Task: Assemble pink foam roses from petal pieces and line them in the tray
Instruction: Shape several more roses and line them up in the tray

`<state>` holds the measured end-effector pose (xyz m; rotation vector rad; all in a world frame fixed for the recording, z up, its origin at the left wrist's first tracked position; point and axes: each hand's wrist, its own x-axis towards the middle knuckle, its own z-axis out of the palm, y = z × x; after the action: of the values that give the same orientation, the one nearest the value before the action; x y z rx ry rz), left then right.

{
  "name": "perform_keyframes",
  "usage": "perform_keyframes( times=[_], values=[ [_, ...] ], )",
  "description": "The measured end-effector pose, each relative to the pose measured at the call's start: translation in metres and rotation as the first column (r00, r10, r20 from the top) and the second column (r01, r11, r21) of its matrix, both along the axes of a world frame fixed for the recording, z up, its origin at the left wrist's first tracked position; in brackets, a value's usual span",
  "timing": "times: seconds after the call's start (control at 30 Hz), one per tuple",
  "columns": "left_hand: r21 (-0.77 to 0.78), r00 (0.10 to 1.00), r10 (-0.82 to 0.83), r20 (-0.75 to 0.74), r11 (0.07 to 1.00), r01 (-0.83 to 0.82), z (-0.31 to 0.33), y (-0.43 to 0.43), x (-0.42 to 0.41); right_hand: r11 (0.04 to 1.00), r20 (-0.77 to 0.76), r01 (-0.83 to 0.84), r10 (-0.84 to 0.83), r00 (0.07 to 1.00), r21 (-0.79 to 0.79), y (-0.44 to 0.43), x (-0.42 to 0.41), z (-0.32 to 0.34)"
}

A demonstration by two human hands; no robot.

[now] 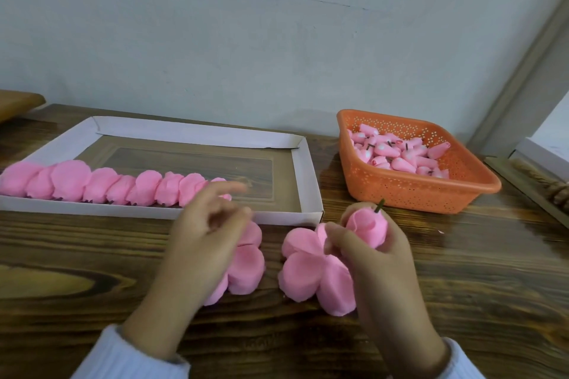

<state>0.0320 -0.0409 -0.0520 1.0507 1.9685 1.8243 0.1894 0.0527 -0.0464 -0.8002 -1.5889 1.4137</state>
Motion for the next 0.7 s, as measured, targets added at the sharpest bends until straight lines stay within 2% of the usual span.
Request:
perform_keyframes(
  times=[0.07, 0.1, 0.17, 0.23, 0.3, 0.47, 0.7],
  values=[
    [-0.073, 0.952, 0.244, -0.185, 0.962, -0.261, 0.001, -0.007, -0.011, 0.999, 0.051, 0.022, -0.023, 0.998, 0.024, 0.001, -0.001, -0.002],
    [-0.146, 0.915, 0.296, -0.274, 0.928, -0.344, 0.001, -0.011, -0.016, 0.999, 0.072, 0.021, -0.023, 0.997, 0.024, 0.001, -0.002, -0.003],
    [-0.394, 0.881, 0.245, -0.405, 0.823, -0.410, 0.002, -0.017, -0.023, 1.000, 0.098, 0.020, -0.022, 0.995, 0.022, 0.000, -0.004, -0.004],
    [-0.644, 0.881, 0.105, -0.461, 0.644, -0.414, 0.005, -0.019, -0.026, 1.000, 0.079, 0.025, -0.025, 0.997, 0.004, 0.001, -0.004, -0.005],
    [-0.747, 0.894, 0.040, -0.446, 0.534, -0.397, 0.008, -0.018, -0.025, 1.000, 0.069, 0.025, -0.024, 0.997, -0.016, 0.001, -0.004, -0.004],
    [-0.758, 0.890, 0.023, -0.456, 0.514, -0.401, 0.009, -0.018, -0.023, 1.000, 0.060, 0.008, -0.006, 0.998, -0.027, 0.001, -0.004, -0.002],
    [-0.607, 0.738, 0.074, -0.671, 0.518, -0.603, 0.011, -0.018, -0.015, 0.999, 0.076, 0.009, -0.007, 0.997, -0.034, 0.002, -0.005, -0.004]
  ],
)
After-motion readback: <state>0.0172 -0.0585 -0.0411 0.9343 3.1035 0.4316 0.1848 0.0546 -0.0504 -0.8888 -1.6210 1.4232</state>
